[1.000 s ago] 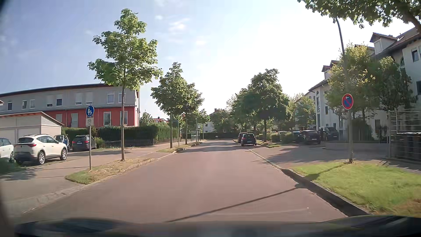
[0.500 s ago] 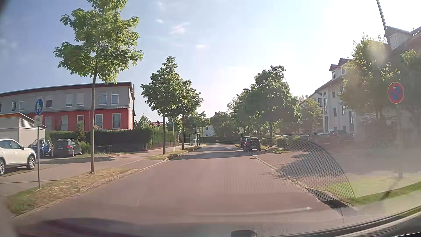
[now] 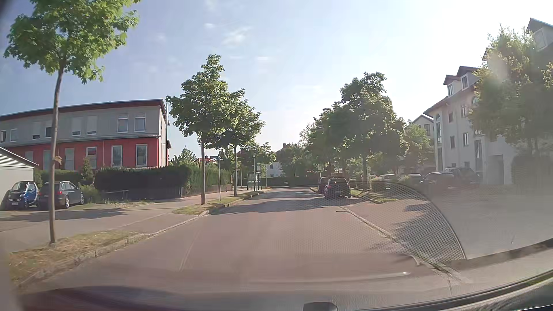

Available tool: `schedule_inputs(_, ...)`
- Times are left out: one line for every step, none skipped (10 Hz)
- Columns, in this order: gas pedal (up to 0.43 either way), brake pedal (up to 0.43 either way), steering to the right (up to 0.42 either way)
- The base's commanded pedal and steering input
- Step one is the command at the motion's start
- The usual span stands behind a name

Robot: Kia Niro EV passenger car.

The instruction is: Follow the waypoints while adhering to traffic rules and regulations

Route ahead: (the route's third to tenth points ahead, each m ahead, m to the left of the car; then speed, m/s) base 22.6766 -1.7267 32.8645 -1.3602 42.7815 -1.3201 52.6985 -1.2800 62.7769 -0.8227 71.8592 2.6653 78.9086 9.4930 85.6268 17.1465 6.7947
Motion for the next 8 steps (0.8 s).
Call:
schedule_inputs(0.087, 0.0, -0.006)
schedule_inputs(0.087, 0.0, -0.006)
schedule_inputs(0.087, 0.0, -0.006)
schedule_inputs(0.079, 0.0, -0.006)
schedule_inputs(0.079, 0.0, -0.006)
schedule_inputs(0.079, 0.0, -0.006)
schedule_inputs(0.079, 0.0, -0.006)
schedule_inputs(0.079, 0.0, -0.007)
